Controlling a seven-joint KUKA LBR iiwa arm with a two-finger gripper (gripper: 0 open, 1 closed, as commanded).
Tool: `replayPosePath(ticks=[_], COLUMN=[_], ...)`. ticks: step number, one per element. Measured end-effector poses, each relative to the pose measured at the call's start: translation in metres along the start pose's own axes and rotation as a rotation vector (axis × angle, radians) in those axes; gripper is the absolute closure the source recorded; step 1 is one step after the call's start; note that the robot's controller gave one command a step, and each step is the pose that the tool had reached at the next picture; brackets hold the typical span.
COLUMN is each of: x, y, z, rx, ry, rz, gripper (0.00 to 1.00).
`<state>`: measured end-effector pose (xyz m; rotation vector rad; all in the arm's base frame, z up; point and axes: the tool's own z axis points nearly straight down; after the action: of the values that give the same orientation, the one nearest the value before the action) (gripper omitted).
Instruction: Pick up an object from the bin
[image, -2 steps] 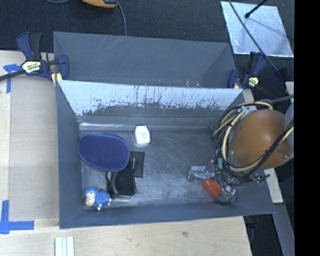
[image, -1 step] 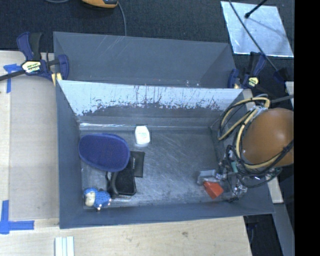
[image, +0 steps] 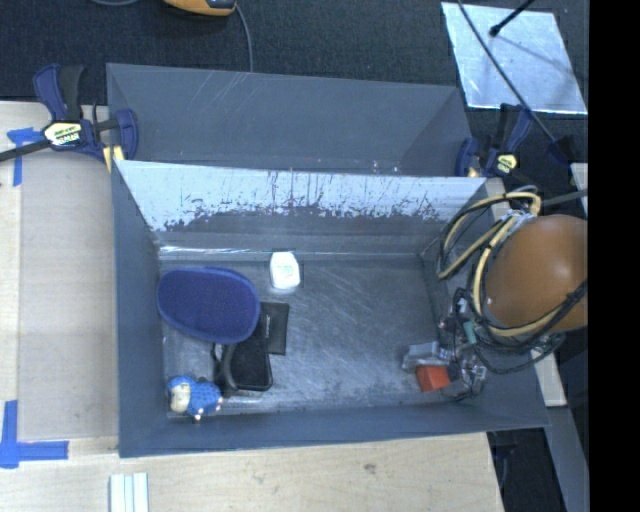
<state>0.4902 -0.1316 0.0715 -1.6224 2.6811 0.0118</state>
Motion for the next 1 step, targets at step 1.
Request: replayPosePath(ticks=[1], x=[-0.0339], y=[-0.0037], z=[-0.1678], rx=[0.013], ry=[0.006], rz=[0.018], gripper=[1.00])
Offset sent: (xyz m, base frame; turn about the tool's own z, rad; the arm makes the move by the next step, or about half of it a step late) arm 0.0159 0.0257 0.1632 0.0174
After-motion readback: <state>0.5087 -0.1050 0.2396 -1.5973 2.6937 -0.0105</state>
